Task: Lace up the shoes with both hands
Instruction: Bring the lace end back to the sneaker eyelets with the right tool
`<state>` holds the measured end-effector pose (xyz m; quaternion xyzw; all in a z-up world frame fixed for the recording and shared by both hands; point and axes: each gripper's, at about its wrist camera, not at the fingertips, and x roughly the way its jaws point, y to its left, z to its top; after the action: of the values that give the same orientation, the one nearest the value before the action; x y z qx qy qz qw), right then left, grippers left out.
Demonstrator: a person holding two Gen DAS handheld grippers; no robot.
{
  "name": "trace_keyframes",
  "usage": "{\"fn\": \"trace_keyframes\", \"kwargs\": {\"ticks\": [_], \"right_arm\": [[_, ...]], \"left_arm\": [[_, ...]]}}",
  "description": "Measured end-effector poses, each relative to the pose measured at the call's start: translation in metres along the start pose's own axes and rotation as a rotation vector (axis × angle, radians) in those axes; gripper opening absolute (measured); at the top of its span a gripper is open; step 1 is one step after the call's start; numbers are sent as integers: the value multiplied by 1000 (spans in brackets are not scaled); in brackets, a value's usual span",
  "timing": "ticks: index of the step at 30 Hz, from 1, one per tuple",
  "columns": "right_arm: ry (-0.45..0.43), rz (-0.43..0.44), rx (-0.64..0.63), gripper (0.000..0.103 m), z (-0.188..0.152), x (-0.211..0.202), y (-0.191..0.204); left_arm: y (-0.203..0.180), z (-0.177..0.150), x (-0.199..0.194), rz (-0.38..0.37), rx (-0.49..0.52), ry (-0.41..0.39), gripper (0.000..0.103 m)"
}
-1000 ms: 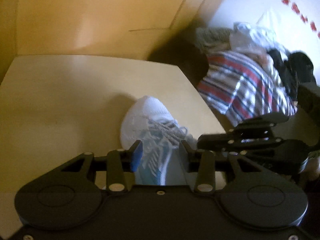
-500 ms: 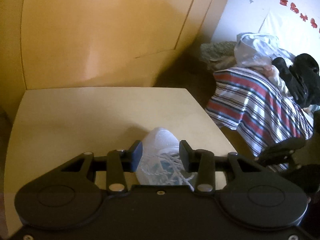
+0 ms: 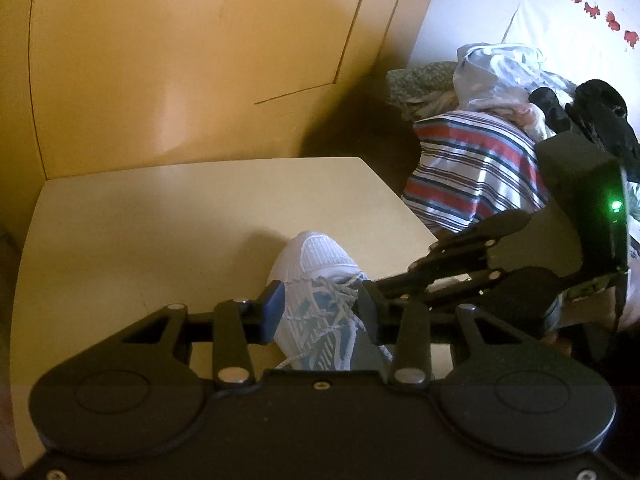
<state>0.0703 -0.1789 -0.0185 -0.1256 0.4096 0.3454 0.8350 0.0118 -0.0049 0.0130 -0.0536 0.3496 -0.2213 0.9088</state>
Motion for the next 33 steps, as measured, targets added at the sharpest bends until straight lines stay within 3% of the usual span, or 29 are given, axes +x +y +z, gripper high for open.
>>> {"fn": "trace_keyframes", "kwargs": {"ticks": [2, 3, 5, 10, 18, 23, 33], "right_arm": [[15, -24, -29, 13, -1, 2, 4], [15, -23, -37, 4, -3, 2, 5], [1, -19, -45, 3, -5, -1, 6], [-140, -38, -10, 3, -17, -34, -2], [-266, -64, 21, 3, -36, -56, -17], [-370, -59, 96, 3, -42, -72, -29], [-408, -30, 98, 4, -37, -74, -31]], "left_arm": [[-1, 0, 2, -1, -2, 0, 39], [-2, 0, 3, -2, -3, 0, 39], [-3, -1, 4, -3, -3, 3, 39], [-11, 1, 1, -41, -5, -16, 39], [-1, 4, 9, -165, -226, -71, 39], [-1, 9, 20, -241, -375, -106, 34], [-11, 13, 36, -283, -440, -108, 33]]}}
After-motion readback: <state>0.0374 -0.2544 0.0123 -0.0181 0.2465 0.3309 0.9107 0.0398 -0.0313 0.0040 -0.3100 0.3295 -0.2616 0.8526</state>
